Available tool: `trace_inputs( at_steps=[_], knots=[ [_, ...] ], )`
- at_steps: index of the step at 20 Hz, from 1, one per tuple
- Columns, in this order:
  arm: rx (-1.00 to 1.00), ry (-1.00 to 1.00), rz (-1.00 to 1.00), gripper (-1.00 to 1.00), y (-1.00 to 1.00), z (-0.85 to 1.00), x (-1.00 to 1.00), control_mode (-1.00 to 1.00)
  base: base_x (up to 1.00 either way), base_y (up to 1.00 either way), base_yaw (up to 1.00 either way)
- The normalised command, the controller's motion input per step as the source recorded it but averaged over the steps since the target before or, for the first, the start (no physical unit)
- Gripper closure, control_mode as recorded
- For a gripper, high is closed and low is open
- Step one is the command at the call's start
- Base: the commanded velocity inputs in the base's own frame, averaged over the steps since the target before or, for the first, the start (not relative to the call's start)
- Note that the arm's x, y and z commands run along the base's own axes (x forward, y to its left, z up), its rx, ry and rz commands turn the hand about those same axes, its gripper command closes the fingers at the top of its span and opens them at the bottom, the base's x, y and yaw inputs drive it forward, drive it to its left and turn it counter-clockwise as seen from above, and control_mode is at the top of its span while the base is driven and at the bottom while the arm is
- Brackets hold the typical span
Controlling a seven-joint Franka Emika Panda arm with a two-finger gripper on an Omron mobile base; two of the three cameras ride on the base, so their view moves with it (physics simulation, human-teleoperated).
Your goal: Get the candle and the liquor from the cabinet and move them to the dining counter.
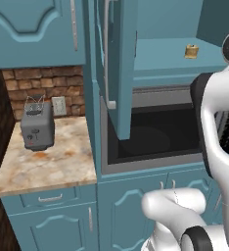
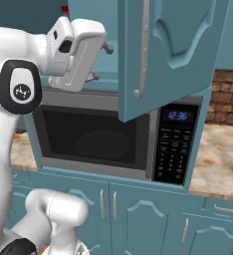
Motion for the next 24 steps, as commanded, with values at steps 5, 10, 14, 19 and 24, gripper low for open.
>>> trace_inputs(
  at_steps=[5,10,14,19,24],
  knots=[
    [-0.01,0.07,-0.11,-1.0,-0.67,-0.02,0.07,-1.0,0.0,0.0,0.0],
    [0.0,0.03,-0.11,-1.0,-0.83,0.0,-0.04,-1.0,0.0,0.0,0.0],
    [0.0,0.01,-0.13,-1.0,-0.82,-0.01,-0.12,-1.0,0.0,0.0,0.0],
    [0.0,0.05,-0.12,-1.0,-0.81,-0.07,0.0,-1.0,0.0,0.0,0.0],
    [0.0,0.05,-0.09,-1.0,-0.72,-0.1,0.0,-1.0,0.0,0.0,0.0]
  ],
)
